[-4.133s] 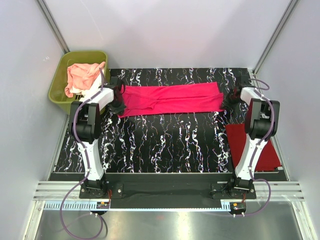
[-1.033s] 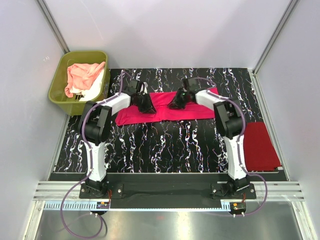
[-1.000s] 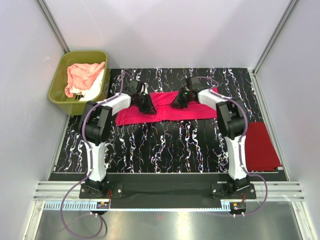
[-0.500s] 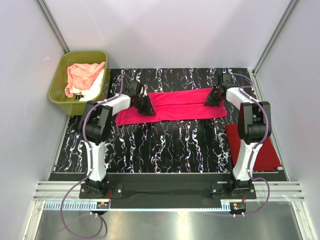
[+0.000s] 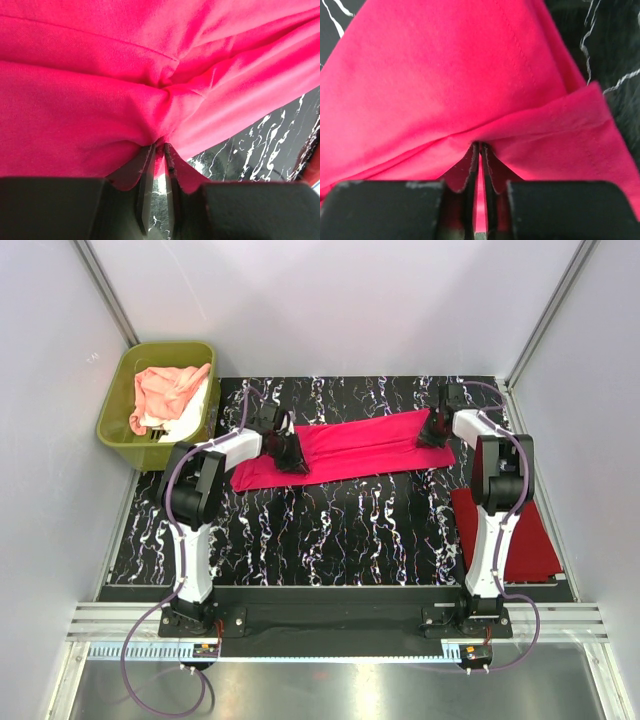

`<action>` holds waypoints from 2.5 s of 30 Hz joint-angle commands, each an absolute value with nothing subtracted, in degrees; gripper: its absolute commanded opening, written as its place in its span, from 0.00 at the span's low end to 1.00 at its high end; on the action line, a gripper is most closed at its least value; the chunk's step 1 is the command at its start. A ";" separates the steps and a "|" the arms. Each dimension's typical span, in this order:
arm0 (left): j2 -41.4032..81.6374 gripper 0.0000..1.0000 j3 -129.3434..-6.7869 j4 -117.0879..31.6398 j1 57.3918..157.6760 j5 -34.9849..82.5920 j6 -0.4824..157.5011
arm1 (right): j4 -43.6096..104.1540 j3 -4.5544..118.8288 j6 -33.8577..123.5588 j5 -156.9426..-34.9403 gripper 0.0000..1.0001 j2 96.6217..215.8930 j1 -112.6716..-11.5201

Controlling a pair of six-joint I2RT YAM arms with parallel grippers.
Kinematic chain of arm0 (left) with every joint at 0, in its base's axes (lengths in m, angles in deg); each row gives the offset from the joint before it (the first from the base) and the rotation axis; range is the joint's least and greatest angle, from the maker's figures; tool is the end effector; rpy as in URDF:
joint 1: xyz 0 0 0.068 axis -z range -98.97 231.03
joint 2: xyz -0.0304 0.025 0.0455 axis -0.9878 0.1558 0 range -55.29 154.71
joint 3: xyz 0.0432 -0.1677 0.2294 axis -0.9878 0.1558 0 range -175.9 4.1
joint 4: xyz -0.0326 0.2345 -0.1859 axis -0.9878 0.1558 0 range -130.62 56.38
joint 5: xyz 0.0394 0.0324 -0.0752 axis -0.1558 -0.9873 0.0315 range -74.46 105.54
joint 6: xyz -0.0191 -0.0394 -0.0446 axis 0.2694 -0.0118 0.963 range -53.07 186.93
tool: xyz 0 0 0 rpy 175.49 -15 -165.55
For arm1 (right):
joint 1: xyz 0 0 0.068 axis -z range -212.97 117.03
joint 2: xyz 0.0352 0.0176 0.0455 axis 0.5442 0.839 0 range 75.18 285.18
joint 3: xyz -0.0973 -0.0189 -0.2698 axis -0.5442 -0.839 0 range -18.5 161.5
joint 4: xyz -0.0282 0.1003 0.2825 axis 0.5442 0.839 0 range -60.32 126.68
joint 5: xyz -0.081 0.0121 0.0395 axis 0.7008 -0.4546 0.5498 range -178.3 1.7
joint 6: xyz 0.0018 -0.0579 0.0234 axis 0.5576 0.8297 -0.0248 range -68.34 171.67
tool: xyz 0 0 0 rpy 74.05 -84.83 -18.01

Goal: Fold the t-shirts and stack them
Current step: Fold the tshirt

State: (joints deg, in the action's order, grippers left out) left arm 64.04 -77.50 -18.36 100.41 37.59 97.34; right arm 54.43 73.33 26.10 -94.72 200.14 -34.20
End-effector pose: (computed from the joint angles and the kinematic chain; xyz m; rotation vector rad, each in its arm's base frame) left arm 0.4463 -0.1759 0.1265 -0.1200 2.7206 -0.7875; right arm 0.5172 0.0164 0.1329 0.5077 2.5545 0.3156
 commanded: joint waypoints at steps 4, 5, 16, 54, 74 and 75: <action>61.44 0.21 -80.00 -13.29 101.25 31.81 93.91 | 60.95 79.93 29.60 -92.43 0.24 199.11 -33.41; 60.65 0.26 -80.27 -12.33 101.34 30.41 94.00 | 62.79 81.07 29.87 -92.43 0.26 198.84 -33.32; 49.13 0.67 -86.60 0.41 101.78 15.73 102.94 | 69.14 85.47 35.31 -91.91 0.76 196.20 -36.92; 68.55 0.94 -105.76 18.18 100.19 5.00 132.94 | 66.59 90.49 92.80 -112.82 1.00 205.78 -49.85; 51.86 0.96 -94.87 18.36 102.83 -0.28 120.03 | 71.60 90.32 88.94 -119.67 0.94 207.73 -47.12; 51.15 0.96 -94.25 17.57 102.83 -0.28 119.15 | 72.04 90.05 88.23 -120.55 0.94 207.45 -47.03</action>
State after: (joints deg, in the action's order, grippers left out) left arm 56.06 -95.47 19.21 102.47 2.77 123.07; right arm 69.07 89.68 90.30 -117.77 208.65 -47.12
